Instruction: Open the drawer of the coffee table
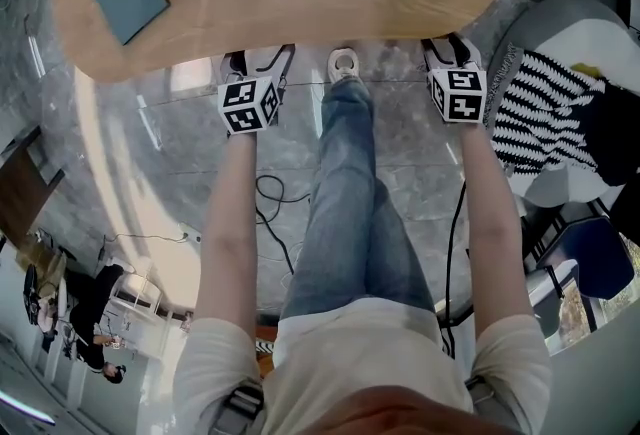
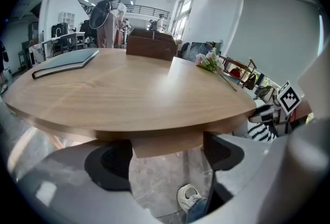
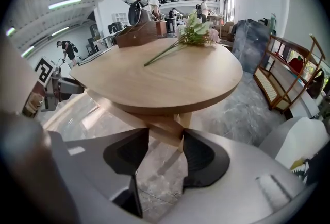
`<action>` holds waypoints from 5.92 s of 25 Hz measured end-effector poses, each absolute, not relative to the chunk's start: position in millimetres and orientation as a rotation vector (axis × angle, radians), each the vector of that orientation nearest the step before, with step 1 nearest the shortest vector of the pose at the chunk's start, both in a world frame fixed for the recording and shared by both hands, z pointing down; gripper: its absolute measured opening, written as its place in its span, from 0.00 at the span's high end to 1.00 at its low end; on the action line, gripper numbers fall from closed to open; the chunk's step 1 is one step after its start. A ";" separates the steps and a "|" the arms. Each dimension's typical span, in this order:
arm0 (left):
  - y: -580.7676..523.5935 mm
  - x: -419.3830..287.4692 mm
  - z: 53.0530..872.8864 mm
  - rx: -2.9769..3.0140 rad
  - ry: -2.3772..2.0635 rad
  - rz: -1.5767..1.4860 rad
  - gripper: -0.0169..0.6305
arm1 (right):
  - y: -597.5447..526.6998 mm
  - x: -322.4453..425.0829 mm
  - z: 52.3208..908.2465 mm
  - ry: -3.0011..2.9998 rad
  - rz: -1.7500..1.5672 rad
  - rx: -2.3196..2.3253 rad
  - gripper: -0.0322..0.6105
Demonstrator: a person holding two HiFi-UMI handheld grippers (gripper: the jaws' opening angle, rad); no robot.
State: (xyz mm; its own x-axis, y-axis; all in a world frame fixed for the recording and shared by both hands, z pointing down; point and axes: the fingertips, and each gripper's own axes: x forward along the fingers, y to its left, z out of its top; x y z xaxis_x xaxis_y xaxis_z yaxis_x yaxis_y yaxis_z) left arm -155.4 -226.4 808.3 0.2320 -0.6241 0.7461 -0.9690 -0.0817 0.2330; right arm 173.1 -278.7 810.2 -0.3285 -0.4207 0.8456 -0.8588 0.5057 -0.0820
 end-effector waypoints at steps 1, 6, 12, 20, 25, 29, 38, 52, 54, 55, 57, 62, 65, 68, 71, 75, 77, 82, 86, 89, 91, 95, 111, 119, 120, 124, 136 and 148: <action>-226.4 -155.6 808.3 1.788 -1.467 0.610 0.30 | -278.7 173.0 810.1 -1.937 0.688 1.052 0.63; -222.3 -156.0 807.6 1.767 -1.467 0.612 0.30 | -276.2 172.5 809.9 -1.907 0.700 1.074 0.63; -208.5 -152.1 807.5 1.753 -1.460 0.607 0.30 | -265.6 176.1 809.8 -1.888 0.708 1.068 0.63; -177.6 -145.4 809.0 1.739 -1.445 0.616 0.30 | -234.0 183.0 811.6 -1.860 0.727 1.072 0.63; -158.8 -142.0 811.0 1.727 -1.432 0.625 0.30 | -214.0 186.7 813.2 -1.839 0.743 1.079 0.63; -143.8 -140.0 809.4 1.721 -1.430 0.627 0.30 | -199.6 188.6 811.8 -1.829 0.750 1.080 0.63; -112.7 -135.2 810.1 1.710 -1.417 0.639 0.30 | -168.1 193.5 812.0 -1.797 0.770 1.077 0.63; -70.4 -126.0 811.6 1.692 -1.391 0.649 0.31 | -125.9 202.6 814.3 -1.760 0.788 1.070 0.63; -63.4 -125.4 811.9 1.688 -1.387 0.654 0.31 | -118.6 203.3 814.6 -1.755 0.791 1.070 0.63; -59.9 -125.0 812.5 1.686 -1.384 0.658 0.31 | -114.9 203.7 815.1 -1.752 0.794 1.069 0.63; -53.2 -124.0 814.2 1.679 -1.377 0.665 0.31 | -108.2 204.8 816.8 -1.742 0.798 1.065 0.63; -36.1 -120.3 820.2 1.661 -1.366 0.677 0.31 | -92.6 208.4 822.6 -1.725 0.805 1.056 0.63; -29.1 -119.3 822.6 1.652 -1.356 0.685 0.31 | -85.4 209.3 825.0 -1.714 0.810 1.052 0.63; -23.3 -119.3 824.7 1.639 -1.348 0.697 0.31 | -80.2 209.3 827.1 -1.706 0.814 1.045 0.63; -18.9 -118.5 828.2 1.628 -1.338 0.708 0.31 | -75.5 210.2 830.4 -1.692 0.819 1.040 0.63; -11.0 -117.2 833.6 1.612 -1.321 0.725 0.31 | -68.2 211.4 835.5 -1.674 0.828 1.033 0.63; -7.0 -116.7 836.3 1.605 -1.314 0.733 0.31 | -64.7 211.9 838.2 -1.667 0.831 1.027 0.63; -4.5 -117.0 844.4 1.592 -1.299 0.751 0.31 | -62.1 211.9 845.8 -1.649 0.834 1.022 0.63; -2.5 -115.7 851.4 1.571 -1.280 0.779 0.31 | -60.7 213.3 853.4 -1.632 0.831 1.003 0.63; -2.0 -116.2 855.6 1.565 -1.267 0.798 0.31 | -60.3 213.1 858.8 -1.621 0.829 0.989 0.63; -1.6 -116.6 858.5 1.564 -1.257 0.814 0.31 | -59.7 213.0 862.2 -1.610 0.828 0.990 0.63; -1.7 -115.9 863.1 1.557 -1.244 0.844 0.31 | -59.3 214.3 866.5 -1.585 0.838 1.002 0.63; -10.4 -126.3 829.9 1.563 -1.341 0.732 0.31 | -51.4 201.8 835.2 -1.673 0.782 1.012 0.67; -16.8 -124.8 717.9 1.647 -1.530 0.539 0.60 | -48.2 184.7 731.8 -1.853 0.729 1.199 0.95; -16.6 -125.2 699.9 1.645 -1.564 0.506 0.65 | -45.9 179.5 712.8 -1.894 0.732 1.206 0.95; -8.2 -120.6 628.5 1.644 -1.647 0.386 0.80 | -32.4 163.7 637.1 -2.029 0.708 1.223 0.95; 56.9 -80.1 473.0 1.804 -1.594 0.279 0.98 | 10.0 135.7 460.7 -2.297 0.672 1.222 0.95; 65.2 -72.6 378.7 2.036 -1.483 0.239 0.98 | 63.8 83.3 364.7 -2.435 0.678 1.314 0.95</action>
